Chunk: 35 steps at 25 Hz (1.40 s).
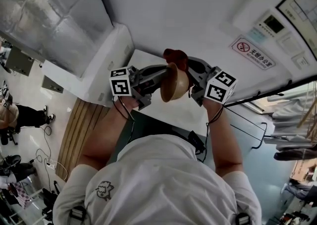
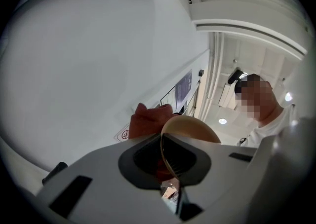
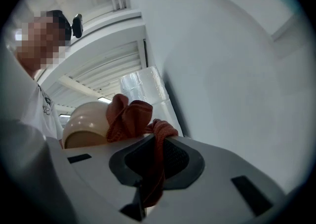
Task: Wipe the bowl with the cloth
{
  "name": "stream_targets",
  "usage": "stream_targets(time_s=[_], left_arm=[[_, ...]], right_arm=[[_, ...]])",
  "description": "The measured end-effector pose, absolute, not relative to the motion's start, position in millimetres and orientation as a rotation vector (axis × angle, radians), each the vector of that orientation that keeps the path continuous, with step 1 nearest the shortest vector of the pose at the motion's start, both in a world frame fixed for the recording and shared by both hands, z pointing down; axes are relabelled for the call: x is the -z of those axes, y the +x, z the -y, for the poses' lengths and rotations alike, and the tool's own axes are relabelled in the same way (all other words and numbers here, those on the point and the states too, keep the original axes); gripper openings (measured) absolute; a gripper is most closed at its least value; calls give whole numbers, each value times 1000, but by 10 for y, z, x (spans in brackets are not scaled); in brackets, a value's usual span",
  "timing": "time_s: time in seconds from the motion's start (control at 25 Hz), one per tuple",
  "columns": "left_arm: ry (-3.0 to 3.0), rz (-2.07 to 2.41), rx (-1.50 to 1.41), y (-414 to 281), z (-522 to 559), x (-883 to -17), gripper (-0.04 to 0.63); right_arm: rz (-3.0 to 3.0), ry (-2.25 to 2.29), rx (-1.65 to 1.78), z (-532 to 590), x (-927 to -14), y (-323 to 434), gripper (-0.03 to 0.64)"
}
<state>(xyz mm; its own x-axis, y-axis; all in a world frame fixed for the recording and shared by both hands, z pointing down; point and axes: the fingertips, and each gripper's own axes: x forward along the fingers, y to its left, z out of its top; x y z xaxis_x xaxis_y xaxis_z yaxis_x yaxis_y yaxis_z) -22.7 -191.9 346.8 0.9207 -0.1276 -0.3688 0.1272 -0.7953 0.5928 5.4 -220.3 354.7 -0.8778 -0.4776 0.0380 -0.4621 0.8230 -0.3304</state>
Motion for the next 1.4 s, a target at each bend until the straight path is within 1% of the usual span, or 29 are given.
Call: stream_targets(time_s=[0.36, 0.76, 1.16, 1.4], left_arm=[[2356, 109, 621, -355, 2201, -3462, 26], [2342, 421, 544, -624, 2545, -3750, 32], [2329, 543, 444, -811, 2641, -4006, 34], [2367, 620, 354, -826, 2617, -4113, 32]], right_arm=[[-3002, -784, 593, 2072, -3864, -97, 48], [-3068, -709, 658, 1761, -4111, -285, 48], [-3083, -759, 543, 1568, -3925, -171, 48], [-3153, -880, 291, 1557, -3650, -88, 48]])
